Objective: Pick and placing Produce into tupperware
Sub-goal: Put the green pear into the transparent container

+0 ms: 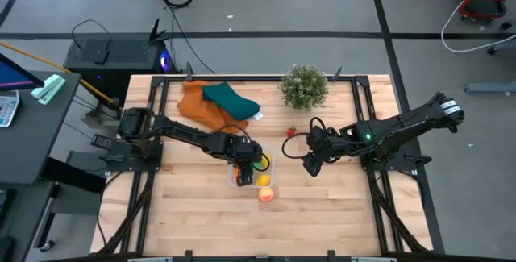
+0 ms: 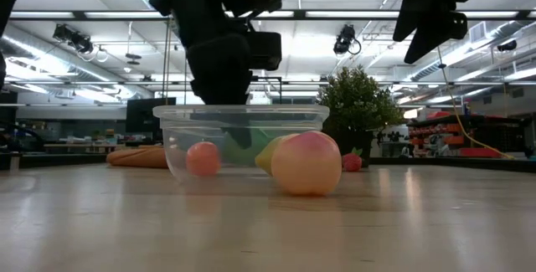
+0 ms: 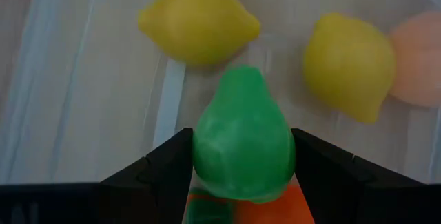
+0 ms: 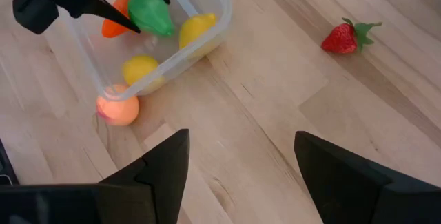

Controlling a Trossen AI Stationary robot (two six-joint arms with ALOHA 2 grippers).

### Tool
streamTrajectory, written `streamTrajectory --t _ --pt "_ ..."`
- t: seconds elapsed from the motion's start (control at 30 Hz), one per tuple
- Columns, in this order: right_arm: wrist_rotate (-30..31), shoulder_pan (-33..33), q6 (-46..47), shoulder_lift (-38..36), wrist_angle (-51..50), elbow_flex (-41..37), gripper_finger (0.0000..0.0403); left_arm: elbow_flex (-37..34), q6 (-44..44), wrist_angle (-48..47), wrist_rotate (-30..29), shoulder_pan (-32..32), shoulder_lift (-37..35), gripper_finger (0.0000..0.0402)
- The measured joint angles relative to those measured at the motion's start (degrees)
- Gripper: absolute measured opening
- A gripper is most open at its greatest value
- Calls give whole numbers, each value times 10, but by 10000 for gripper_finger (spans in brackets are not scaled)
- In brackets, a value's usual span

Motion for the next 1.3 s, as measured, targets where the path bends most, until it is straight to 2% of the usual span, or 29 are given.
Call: streamTrajectory --t 1.3 --pt "0 0 10 0 1 0 229 0 -20 27 19 0 8 256"
